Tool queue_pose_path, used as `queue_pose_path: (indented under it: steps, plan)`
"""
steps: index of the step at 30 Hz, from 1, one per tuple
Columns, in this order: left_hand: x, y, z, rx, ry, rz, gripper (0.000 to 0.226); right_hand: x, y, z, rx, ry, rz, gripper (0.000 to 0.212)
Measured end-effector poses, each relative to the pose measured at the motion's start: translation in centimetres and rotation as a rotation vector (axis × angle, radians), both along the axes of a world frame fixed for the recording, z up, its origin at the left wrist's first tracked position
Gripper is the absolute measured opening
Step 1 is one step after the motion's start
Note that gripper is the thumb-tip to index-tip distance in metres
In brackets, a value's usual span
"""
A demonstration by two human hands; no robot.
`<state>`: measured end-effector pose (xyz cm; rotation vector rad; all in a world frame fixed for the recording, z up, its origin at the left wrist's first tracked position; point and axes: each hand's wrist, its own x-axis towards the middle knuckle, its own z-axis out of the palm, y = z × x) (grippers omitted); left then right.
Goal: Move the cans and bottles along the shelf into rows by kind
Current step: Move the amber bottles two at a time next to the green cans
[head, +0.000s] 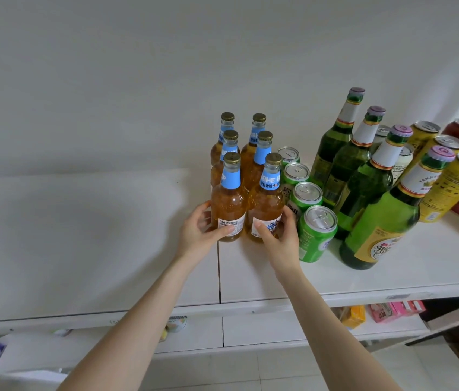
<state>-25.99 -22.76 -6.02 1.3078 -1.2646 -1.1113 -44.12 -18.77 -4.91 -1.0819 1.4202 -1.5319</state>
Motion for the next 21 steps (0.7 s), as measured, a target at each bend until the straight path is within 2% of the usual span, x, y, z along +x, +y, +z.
queue_pose_path:
  steps: [9, 13, 18, 21]
  plan:
    - [0.0, -0.3, -0.3, 0.017, -0.048, 0.004, 0.068, 0.1, 0.0, 0.0, 0.008, -0.001, 0.004, 0.08]
    - [0.1, -0.3, 0.0, 0.024, -0.092, 0.008, 0.073, 0.0, -0.1, -0.2, 0.016, 0.026, 0.0, 0.073]
    - [0.2, 0.1, 1.0, 0.019, -0.262, 0.0, 0.08, -0.1, 0.2, 0.5, 0.049, 0.093, 0.006, 0.067]
    - [0.1, 0.9, 2.0, -0.042, -0.477, 0.033, 0.079, 0.0, 0.7, 1.0, 0.079, 0.203, -0.015, 0.067]
